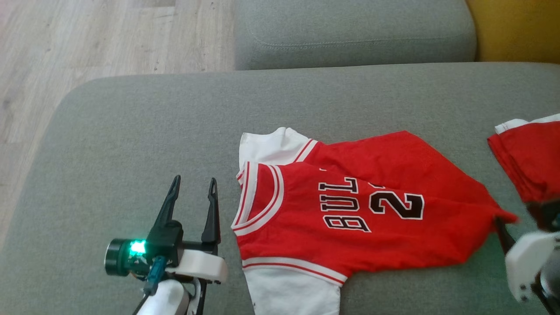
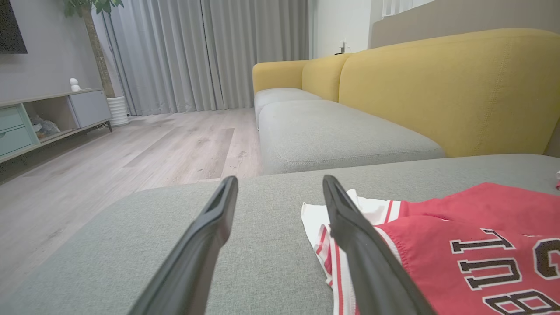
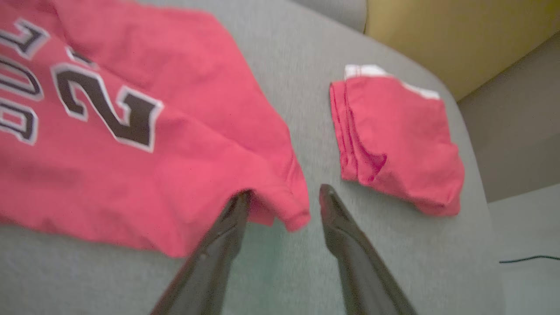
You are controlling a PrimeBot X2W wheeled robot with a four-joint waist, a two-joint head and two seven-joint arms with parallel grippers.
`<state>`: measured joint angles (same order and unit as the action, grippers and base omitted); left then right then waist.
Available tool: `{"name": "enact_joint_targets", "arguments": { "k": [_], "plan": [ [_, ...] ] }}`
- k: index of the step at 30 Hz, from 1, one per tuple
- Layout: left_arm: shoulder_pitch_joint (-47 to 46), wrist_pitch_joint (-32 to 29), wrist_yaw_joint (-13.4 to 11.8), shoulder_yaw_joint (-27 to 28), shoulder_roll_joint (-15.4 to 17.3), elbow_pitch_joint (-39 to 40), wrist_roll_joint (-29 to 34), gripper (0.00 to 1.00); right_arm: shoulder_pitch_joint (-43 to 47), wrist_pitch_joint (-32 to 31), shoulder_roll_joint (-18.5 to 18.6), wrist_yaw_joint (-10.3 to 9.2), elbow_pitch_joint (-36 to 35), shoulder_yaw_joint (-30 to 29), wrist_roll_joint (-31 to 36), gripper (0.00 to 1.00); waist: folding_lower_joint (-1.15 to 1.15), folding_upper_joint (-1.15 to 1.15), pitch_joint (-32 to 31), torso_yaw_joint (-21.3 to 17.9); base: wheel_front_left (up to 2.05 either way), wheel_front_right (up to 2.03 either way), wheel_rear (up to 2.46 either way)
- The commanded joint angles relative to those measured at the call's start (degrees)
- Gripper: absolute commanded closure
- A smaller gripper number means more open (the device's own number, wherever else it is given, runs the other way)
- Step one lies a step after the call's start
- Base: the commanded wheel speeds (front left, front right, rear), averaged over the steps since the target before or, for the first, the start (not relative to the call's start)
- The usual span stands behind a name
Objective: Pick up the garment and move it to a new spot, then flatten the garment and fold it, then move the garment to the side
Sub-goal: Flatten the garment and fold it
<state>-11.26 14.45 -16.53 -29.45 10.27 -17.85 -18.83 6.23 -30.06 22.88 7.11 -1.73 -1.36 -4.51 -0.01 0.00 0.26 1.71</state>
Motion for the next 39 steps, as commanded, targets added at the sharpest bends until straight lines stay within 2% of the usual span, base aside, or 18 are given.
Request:
{"name": "enact_joint_targets", "arguments": {
  "k": [1, 6, 11, 13, 19, 25, 28, 30, 33, 34, 35, 37, 39],
  "plan": [
    [-1.96, 0.54, 0.15, 2.66, 0.37, 1.46, 0.52, 0.0, -2.99, 1.1, 0.82, 0.37, -3.06, -0.04, 0.54, 0.0, 0.01, 0.0, -0.12, -0.23, 0.0, 0.0, 0.0],
    [-2.6, 0.54, 0.96, 3.36, 0.45, 1.24, 1.37, 0.0, -7.33, 11.15, -6.48, 0.37, -7.13, 0.19, 1.18, 0.0, 0.01, 0.0, -0.06, -0.8, 0.0, 0.0, 0.0],
    [-3.59, 0.54, 1.74, 3.59, 0.09, 1.15, 1.88, 0.0, -9.26, 23.15, -15.43, 0.37, -7.01, 2.1, -0.21, 0.0, 0.01, 0.0, 0.61, -0.54, 0.0, 0.0, 0.0],
    [-3.8, 0.54, 2.04, 3.69, -0.1, 1.09, 1.97, 0.0, -8.78, 28.12, -17.75, 0.37, -6.39, 3.03, -0.59, 0.0, 0.01, 0.0, 0.81, -0.39, 0.0, 0.0, 0.0],
    [-4.26, 0.54, 2.91, 3.77, -0.27, 0.24, 2.21, 0.0, -4.59, 39.49, -19.93, 0.37, -1.89, 5.79, -4.63, 0.0, 0.01, 0.0, 1.79, -0.02, 0.0, 0.0, 0.0],
    [-7.37, 0.18, 4.37, 3.3, 1.08, -0.49, 3.23, 0.0, -6.07, 42.5, -19.98, 0.37, 0.77, 5.85, -7.53, 0.0, 0.01, 0.0, 3.95, -1.0, 0.0, 0.0, 0.0],
    [-11.89, -1.92, 6.79, 2.67, 2.25, -0.77, 3.52, 0.0, -7.77, 43.02, -19.99, 0.37, 1.0, 4.74, -7.66, 0.0, 0.01, 0.0, 6.21, -1.73, 0.0, 0.0, 0.0],
    [-16.42, -4.2, 9.53, 1.77, 3.53, -1.48, 4.06, 0.0, -8.71, 43.28, -19.99, 0.37, 1.26, 4.77, -7.61, 0.0, 0.01, 0.0, 7.78, -2.41, 0.0, 0.0, 0.0],
    [-24.49, -9.68, 14.92, 0.51, 5.56, -3.95, 4.09, 0.0, -10.03, 43.68, -19.99, 0.37, 1.58, 5.44, -7.74, 0.0, 0.01, 0.0, 10.08, -3.72, 0.0, 0.0, 0.0],
    [-29.84, -14.52, 19.38, -0.46, 6.47, -6.64, 3.2, 0.0, -10.75, 43.92, -19.99, 0.37, 1.92, 5.77, -8.12, 0.0, 0.01, 0.0, 11.3, -4.72, 0.0, 0.0, 0.0],
    [-32.29, -17.12, 21.05, -1.18, 6.86, -8.15, 2.73, 0.0, -11.06, 44.05, -19.99, 0.37, 2.13, 5.88, -8.35, 0.0, 0.01, 0.0, 11.78, -5.23, 0.0, 0.0, 0.0],
    [-36.63, -22.38, 23.09, -3.22, 7.88, -11.36, 1.59, 0.0, -11.64, 44.28, -19.99, 0.37, 2.64, 6.3, -8.7, 0.0, 0.01, 0.0, 12.69, -6.34, 0.0, 0.0, 0.0],
    [-40.03, -27.16, 23.85, -6.18, 9.06, -14.25, -0.13, 0.0, -12.29, 44.5, -20.0, 0.37, 3.18, 6.95, -9.06, 0.0, 0.01, 0.0, 13.42, -7.51, 0.0, 0.0, 0.0]
  ]
}}
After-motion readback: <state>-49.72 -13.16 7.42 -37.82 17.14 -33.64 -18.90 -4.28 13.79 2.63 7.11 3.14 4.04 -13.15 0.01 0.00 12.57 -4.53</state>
